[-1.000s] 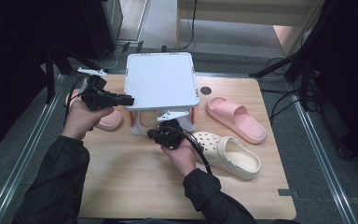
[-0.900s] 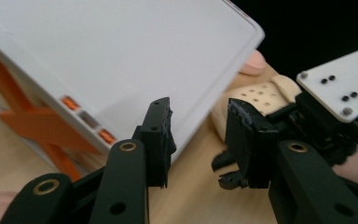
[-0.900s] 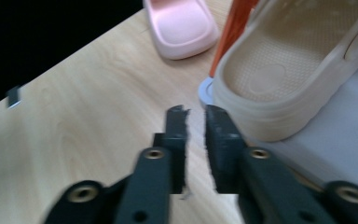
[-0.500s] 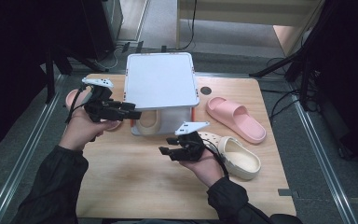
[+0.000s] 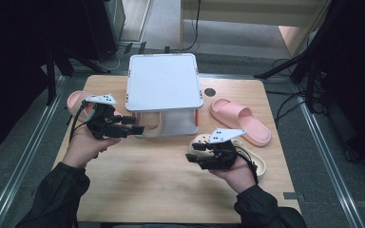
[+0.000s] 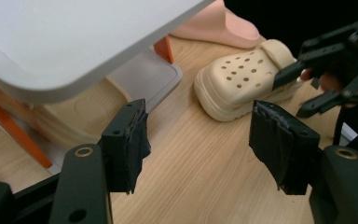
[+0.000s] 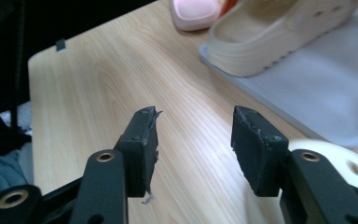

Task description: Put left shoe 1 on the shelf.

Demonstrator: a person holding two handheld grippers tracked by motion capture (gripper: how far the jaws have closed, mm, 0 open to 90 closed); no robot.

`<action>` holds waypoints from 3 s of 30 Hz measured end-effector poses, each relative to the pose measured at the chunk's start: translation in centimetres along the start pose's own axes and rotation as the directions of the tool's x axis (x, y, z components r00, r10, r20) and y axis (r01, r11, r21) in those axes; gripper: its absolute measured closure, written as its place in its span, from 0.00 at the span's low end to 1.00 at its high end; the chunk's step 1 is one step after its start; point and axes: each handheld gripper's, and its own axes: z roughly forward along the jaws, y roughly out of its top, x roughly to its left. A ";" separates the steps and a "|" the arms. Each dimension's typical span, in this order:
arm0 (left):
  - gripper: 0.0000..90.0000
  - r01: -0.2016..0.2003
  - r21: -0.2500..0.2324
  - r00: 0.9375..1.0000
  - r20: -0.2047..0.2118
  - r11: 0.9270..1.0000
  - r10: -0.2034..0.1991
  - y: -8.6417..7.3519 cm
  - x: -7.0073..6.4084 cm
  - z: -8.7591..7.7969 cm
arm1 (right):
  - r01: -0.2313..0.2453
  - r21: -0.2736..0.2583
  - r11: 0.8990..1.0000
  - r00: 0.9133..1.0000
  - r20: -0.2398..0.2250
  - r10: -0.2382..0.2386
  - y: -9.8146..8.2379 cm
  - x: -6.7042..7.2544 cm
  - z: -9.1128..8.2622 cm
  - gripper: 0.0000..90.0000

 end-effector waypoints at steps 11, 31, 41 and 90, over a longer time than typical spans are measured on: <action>0.40 -0.036 0.012 0.999 -0.020 0.999 0.036 -2.9 -0.9 1.5 | -0.045 -0.073 0.996 0.998 0.035 0.048 -2.3 -1.8 -5.3 0.56; 0.40 -0.052 0.026 0.999 0.020 0.998 0.051 -4.0 -1.5 4.1 | -0.163 -0.043 0.986 0.976 0.138 0.167 -6.7 -4.6 -8.5 0.56; 0.40 -0.055 0.028 0.998 0.041 0.998 0.054 -3.1 -1.2 5.4 | -0.175 -0.001 0.985 0.975 0.138 0.174 -6.9 -4.9 -5.9 0.61; 0.60 0.037 0.078 0.999 -0.008 0.996 -0.037 -5.9 -1.2 4.6 | -0.106 0.157 0.982 0.991 -0.059 0.117 -0.5 -0.4 5.9 0.79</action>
